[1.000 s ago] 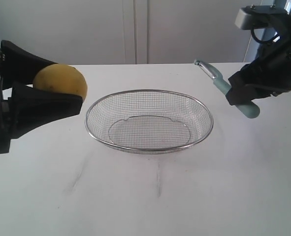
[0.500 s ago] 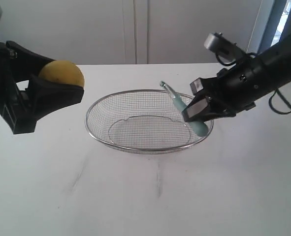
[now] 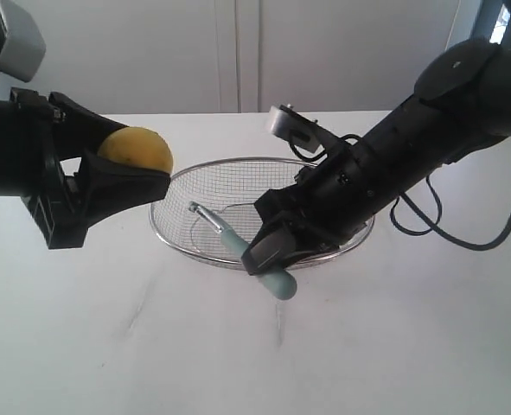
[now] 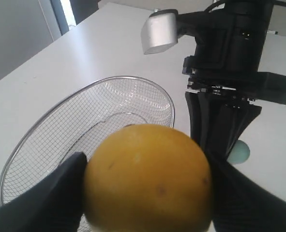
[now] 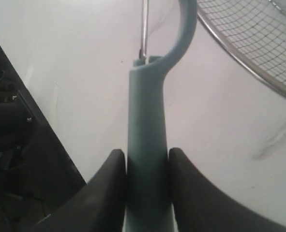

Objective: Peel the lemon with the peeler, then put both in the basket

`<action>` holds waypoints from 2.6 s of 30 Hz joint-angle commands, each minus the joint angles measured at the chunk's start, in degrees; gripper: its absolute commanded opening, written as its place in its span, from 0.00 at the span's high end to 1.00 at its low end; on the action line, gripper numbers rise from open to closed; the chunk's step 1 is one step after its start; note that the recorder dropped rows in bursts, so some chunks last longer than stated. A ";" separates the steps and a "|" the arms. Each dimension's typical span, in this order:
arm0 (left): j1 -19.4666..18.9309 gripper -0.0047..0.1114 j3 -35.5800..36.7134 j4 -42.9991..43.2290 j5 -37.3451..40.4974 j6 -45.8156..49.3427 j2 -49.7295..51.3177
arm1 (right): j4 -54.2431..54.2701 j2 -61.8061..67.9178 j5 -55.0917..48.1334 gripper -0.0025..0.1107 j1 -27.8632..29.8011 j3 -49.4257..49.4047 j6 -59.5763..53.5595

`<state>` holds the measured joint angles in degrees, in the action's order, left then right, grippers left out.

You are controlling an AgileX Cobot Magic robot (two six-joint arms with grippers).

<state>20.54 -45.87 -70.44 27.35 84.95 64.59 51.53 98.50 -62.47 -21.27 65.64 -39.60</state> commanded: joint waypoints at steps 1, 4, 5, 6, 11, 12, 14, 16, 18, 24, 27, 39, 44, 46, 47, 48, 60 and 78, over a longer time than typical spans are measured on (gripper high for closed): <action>0.22 0.96 0.18 -2.79 1.16 1.63 1.40 | 2.60 -0.05 -1.53 0.98 -1.08 -0.13 -0.62; 0.22 0.96 0.18 -4.42 1.16 1.63 3.26 | 4.40 -0.05 -2.27 0.98 -1.08 -0.13 -0.62; 0.22 0.96 0.18 -4.68 1.16 1.63 3.92 | 4.69 -0.05 -2.42 0.98 -1.08 -0.13 -0.62; 0.22 0.96 0.18 -4.93 1.16 1.63 4.42 | 4.80 -0.05 -2.42 0.98 -1.08 -0.13 -0.62; 0.22 0.96 0.18 -5.39 1.16 2.45 7.01 | 5.25 -0.05 -3.36 0.98 -1.08 -0.13 -0.62; 0.22 0.96 0.18 -5.83 1.16 2.45 7.66 | 5.42 -0.05 -3.48 0.98 -1.08 -0.13 -0.62; 0.22 0.96 0.18 -7.24 1.16 2.45 8.89 | 5.52 -0.05 -3.48 0.98 -1.08 -0.13 -0.62; 0.22 0.96 0.18 -8.84 1.16 2.45 9.74 | 5.52 -0.05 -3.48 0.98 -1.08 -0.13 -0.62; 0.22 0.96 0.18 -9.87 1.16 4.62 10.36 | 5.52 -0.05 -3.48 0.98 -1.08 -0.13 -0.62; 0.22 0.96 0.08 -12.42 1.30 7.62 12.55 | 5.51 -0.05 -3.59 0.98 -1.08 -0.13 -0.62; 0.22 0.96 0.08 -13.00 2.18 9.62 13.54 | 5.51 -0.05 -3.59 0.98 -1.08 -0.13 -0.62; 0.22 0.96 0.08 -13.38 2.04 10.50 15.47 | 5.40 -0.05 -3.16 0.98 -1.08 -0.13 -0.62; 0.22 0.96 0.08 -13.38 1.68 11.52 15.47 | 5.15 -0.16 -3.00 0.98 -0.61 -0.13 -0.62; 0.22 0.96 0.08 -13.38 1.68 11.52 15.47 | 5.15 -0.16 -2.86 0.98 0.19 -0.13 -0.62; 0.22 0.96 0.08 -13.38 1.68 11.52 15.47 | 5.15 -0.25 -2.78 0.98 0.81 -0.13 -0.62; 0.22 0.96 0.08 -13.38 1.68 11.52 15.47 | 5.15 -0.25 -2.78 0.98 1.33 -0.13 -0.62; 0.22 0.96 0.08 -13.38 1.68 11.52 15.47 | 8.28 -7.46 -4.93 0.98 8.08 -0.13 -1.16; 0.22 0.96 0.08 -13.38 1.77 11.40 15.47 | 0.06 -15.55 4.77 0.98 11.61 -1.95 -0.39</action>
<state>20.54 -45.87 -82.04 28.02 96.26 80.23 52.86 83.14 -60.65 -10.32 64.73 -41.11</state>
